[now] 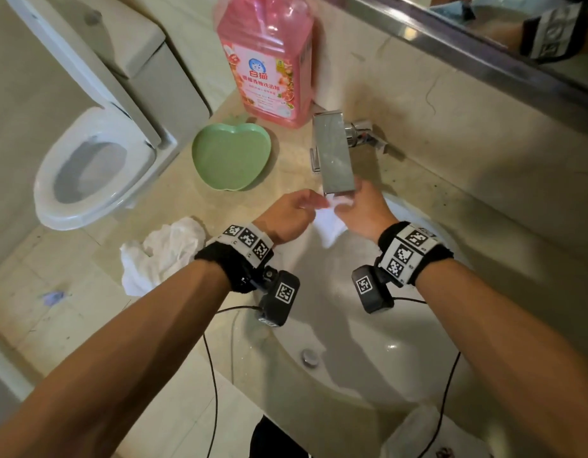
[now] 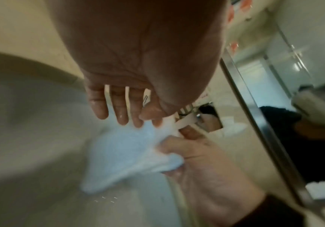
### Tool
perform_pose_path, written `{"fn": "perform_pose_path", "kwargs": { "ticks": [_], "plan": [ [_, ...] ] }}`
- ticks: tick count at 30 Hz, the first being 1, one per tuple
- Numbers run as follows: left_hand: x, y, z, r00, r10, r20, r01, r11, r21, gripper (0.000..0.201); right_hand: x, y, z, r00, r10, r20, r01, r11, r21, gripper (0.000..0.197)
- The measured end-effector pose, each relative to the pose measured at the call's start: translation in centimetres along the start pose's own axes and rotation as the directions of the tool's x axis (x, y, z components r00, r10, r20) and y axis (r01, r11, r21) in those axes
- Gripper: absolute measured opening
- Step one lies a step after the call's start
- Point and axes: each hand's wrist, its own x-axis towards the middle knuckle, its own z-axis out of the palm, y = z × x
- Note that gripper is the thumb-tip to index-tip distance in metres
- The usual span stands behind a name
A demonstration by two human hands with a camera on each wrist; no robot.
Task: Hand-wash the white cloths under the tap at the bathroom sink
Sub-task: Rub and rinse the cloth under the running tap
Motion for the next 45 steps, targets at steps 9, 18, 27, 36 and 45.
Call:
{"fn": "perform_pose_path", "kwargs": {
  "ticks": [9,18,27,36,45],
  "plan": [
    [2.8,-1.8,2.4,0.995,0.004,0.1,-0.036,0.947,0.32,0.083,-1.1,1.7,-3.8,0.993,0.02,0.12,-0.054,0.954,0.293,0.043],
    [4.0,0.1,1.9,0.986,0.149,0.072,-0.153,0.654,0.741,0.042,-2.0,3.7,-5.7,0.892,0.158,0.423,-0.295,0.913,0.282,0.022],
    [2.2,2.8,0.2,0.959,0.28,0.051,-0.192,0.505,0.841,0.037,-0.8,1.4,-1.1,0.852,0.246,0.463,-0.272,0.962,-0.011,0.048],
    [3.0,2.9,1.4,0.988,0.047,-0.145,0.068,0.715,0.695,0.027,0.6,1.9,-1.1,0.977,-0.066,0.203,0.185,0.739,-0.648,0.04],
    [4.1,1.0,3.9,0.989,-0.079,0.128,-0.058,0.583,0.811,0.046,1.0,3.4,-1.3,0.955,-0.126,0.268,0.295,0.461,-0.837,0.023]
  ]
}}
